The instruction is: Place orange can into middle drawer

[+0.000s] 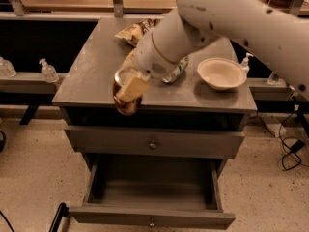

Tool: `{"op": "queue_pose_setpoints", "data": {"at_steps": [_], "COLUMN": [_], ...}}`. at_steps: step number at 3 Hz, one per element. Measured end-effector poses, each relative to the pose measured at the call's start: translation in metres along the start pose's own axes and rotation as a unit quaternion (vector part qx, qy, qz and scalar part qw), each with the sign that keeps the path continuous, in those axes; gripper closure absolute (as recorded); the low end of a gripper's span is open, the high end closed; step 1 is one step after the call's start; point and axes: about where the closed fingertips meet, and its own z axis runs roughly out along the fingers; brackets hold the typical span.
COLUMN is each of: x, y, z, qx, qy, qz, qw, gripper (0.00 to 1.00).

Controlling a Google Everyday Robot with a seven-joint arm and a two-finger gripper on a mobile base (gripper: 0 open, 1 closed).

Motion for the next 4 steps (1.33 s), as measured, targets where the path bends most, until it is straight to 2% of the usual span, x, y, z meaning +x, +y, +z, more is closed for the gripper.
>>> {"op": "queue_pose_setpoints", "data": {"at_steps": [1,2,3,4], "x": [0.027,0.027,0.069,0.117], "y": [0.033,0.033,0.054,0.091], "z": [0.02,0.02,0.037,0.051], "qx": [-0.024,-0.024,-0.029,-0.029], "qy": [0.013,0.013,-0.024,-0.065], "qz": [0.014,0.014,0.058,0.103], "qw": [0.9995,0.9995,0.9976,0.9922], "gripper": [1.0,1.0,1.0,1.0]}}
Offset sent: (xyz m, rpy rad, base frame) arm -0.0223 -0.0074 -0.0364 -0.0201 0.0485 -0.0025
